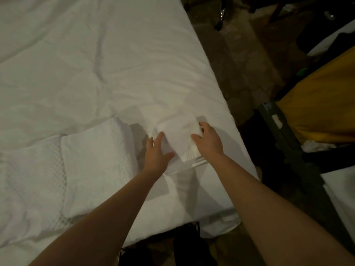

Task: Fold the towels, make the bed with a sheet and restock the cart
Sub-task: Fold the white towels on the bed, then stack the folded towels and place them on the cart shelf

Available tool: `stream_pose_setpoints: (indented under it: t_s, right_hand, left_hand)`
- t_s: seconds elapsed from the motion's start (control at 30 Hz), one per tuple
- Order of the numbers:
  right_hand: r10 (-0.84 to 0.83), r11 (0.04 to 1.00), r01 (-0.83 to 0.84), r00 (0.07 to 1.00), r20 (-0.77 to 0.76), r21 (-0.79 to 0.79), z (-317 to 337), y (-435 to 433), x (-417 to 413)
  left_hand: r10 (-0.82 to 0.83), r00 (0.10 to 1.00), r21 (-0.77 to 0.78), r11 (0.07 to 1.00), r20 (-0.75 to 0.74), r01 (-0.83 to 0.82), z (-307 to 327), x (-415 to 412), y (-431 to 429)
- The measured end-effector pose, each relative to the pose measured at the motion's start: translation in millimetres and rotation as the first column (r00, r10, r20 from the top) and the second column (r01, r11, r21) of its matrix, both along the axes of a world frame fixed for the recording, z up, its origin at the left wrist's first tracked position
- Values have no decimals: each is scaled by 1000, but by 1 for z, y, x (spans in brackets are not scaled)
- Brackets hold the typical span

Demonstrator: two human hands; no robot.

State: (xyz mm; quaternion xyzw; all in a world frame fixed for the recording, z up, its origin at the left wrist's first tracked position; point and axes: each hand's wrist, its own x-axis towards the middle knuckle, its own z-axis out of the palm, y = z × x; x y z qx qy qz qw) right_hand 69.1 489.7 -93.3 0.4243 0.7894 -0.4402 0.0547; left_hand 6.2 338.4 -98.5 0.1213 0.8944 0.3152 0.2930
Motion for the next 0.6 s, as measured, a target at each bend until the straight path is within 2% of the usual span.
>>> stream_pose_setpoints:
  t_s: [0.1, 0.2, 0.33, 0.5, 0.6]
  right_hand:
    - [21, 999, -18, 995, 101, -32, 8, -12, 15]
    - [-24, 996, 32, 996, 84, -88, 24, -23, 25]
    - [-70, 998, 69, 993, 95, 9, 63, -32, 45]
    - [-183, 983, 183, 982, 39, -13, 135, -70, 98]
    - [-321, 947, 320, 947, -16, -20, 182, -107, 141]
  left_hand:
    - [-27, 999, -59, 998, 24, 28, 10, 1, -6]
    - [-106, 991, -131, 984, 80, 116, 19, 3, -16]
    - [-205, 976, -201, 956, 71, 216, 53, 15, -32]
    - [-319, 946, -62, 947, -51, 316, 128, 46, -56]
    - [-409, 903, -11, 912, -128, 411, 173, 66, -81]
